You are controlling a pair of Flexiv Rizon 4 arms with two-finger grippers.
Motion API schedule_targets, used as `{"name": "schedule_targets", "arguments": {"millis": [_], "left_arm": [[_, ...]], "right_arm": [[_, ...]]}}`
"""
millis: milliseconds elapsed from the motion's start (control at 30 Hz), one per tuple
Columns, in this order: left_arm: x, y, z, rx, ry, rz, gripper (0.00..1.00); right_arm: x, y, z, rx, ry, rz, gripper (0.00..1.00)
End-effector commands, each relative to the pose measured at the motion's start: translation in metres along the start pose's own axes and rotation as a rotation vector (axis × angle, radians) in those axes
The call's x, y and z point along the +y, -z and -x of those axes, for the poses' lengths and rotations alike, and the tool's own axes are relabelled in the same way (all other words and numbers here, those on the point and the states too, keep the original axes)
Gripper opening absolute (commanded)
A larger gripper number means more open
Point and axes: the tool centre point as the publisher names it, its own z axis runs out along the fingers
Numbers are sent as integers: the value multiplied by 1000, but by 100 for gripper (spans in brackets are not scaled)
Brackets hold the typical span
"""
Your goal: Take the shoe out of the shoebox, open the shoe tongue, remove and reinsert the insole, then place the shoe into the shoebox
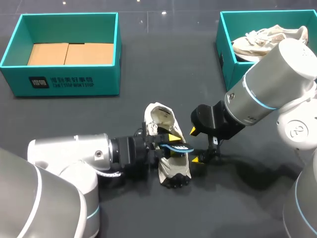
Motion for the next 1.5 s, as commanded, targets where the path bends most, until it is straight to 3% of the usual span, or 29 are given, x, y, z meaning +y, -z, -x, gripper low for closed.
{"name": "schedule_targets", "arguments": {"millis": [33,633,733,800,1500], "left_arm": [[-7,5,0,0,1,-15,25],[-35,15,1,-14,-31,-76,26],[-37,14,1,-12,-36,-82,0],[-38,13,0,-11,-44,-82,0],[5,3,6,-2,-64,13,0]], "right_arm": [[0,-1,-1,-2,0,0,100],[0,-1,-1,-2,0,0,100],[0,-1,-1,-2,0,0,100],[0,-1,-1,-2,0,0,100],[0,-1,-1,-2,0,0,100]]}}
